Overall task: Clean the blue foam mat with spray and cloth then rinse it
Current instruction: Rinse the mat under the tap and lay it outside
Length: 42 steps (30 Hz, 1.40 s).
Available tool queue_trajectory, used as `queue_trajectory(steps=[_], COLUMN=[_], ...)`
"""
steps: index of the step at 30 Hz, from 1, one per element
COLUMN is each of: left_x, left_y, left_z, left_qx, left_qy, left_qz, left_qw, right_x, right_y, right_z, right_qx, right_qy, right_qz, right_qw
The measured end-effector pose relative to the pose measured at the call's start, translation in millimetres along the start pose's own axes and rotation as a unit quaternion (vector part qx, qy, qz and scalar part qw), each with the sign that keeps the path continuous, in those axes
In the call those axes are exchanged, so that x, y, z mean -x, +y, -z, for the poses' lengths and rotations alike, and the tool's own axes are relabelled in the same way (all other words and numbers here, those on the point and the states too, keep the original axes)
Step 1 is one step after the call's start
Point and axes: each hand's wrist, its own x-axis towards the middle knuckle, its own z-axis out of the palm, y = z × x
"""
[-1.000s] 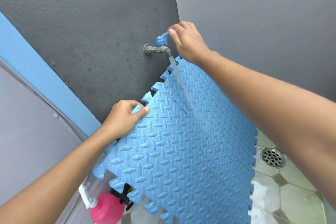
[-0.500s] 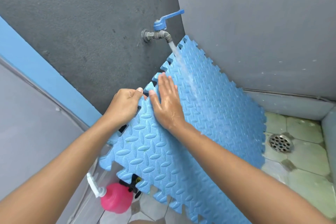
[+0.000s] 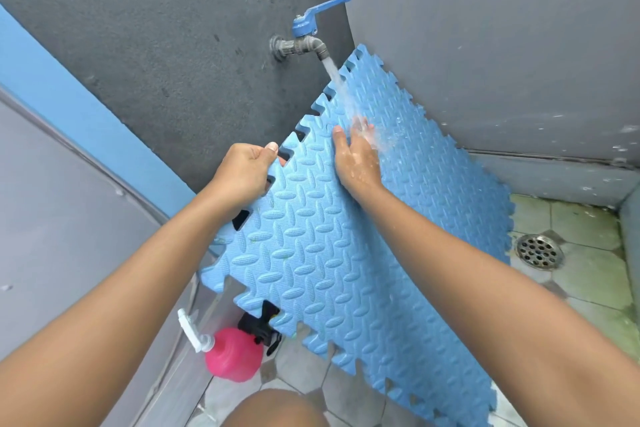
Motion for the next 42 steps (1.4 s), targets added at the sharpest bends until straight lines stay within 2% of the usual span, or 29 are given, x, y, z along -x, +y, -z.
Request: queue_trajectory(steps=[2,5,8,10,11,12,15,17,18,22,23,25,27,30,33,35,37,39,42], left_x=[0,-1,-1,-1,-1,-1,0,3,4,15,19,2,6,17,22,21,24,26,27], left_y=[0,-6,-8,-11,-11,-12,-8,-5,-3,1,0,-4,0,7,5,-2,-7,-9,-12], left_z=[0,0,-1,-1,0,0,2,4,4,2,2,-3,-1,7,14,18,18,19,20], left_qx=[0.007,-0.016,0.003,0.024,0.024,0.022,0.003,-0.009,-0.015,-0.086,-0.126,-0.199,-0.212,-0.207,-0.217,-0.216,-0.201,-0.19,-0.187], left_qy=[-0.005,0.002,-0.009,-0.022,-0.024,-0.025,-0.019,-0.025,-0.023,-0.007,0.003,0.012,0.026,0.048,0.058,0.059,0.058,0.06,0.065], left_qz=[0.007,-0.005,0.009,0.015,0.017,0.018,0.014,0.016,0.018,-0.025,-0.051,-0.108,-0.147,-0.2,-0.231,-0.247,-0.257,-0.263,-0.268], left_qw=[1.0,1.0,1.0,0.999,0.999,0.999,1.0,1.0,0.999,0.996,0.991,0.974,0.966,0.956,0.947,0.943,0.943,0.944,0.943], right_x=[39,131,204,214,209,202,168,143,134,136,127,73,32,-19,-65,-105,-133,-150,-132], right_y=[-24,-44,-9,47,75,99,130,116,101,30,20,17,2,-23,-33,-15,19,76,170], right_z=[-20,-46,-47,-34,-25,-16,8,14,12,-19,-20,-30,-16,-6,7,22,41,53,61], right_qx=[0.023,0.055,0.13,0.172,0.184,0.187,0.125,0.076,0.053,0.04,0.02,-0.025,-0.037,-0.036,0.016,0.0,-0.013,0.004,0.047], right_qy=[-0.014,-0.025,-0.076,-0.087,-0.087,-0.085,-0.055,-0.02,-0.015,-0.064,-0.059,-0.003,0.011,0.016,-0.026,-0.06,-0.037,-0.005,0.038], right_qz=[0.057,0.212,0.389,0.452,0.439,0.395,0.163,0.073,0.064,0.205,0.211,0.151,0.104,0.119,0.143,0.125,0.074,-0.02,-0.155], right_qw=[0.998,0.975,0.909,0.871,0.875,0.896,0.977,0.994,0.996,0.976,0.976,0.988,0.994,0.992,0.989,0.99,0.997,1.0,0.986])
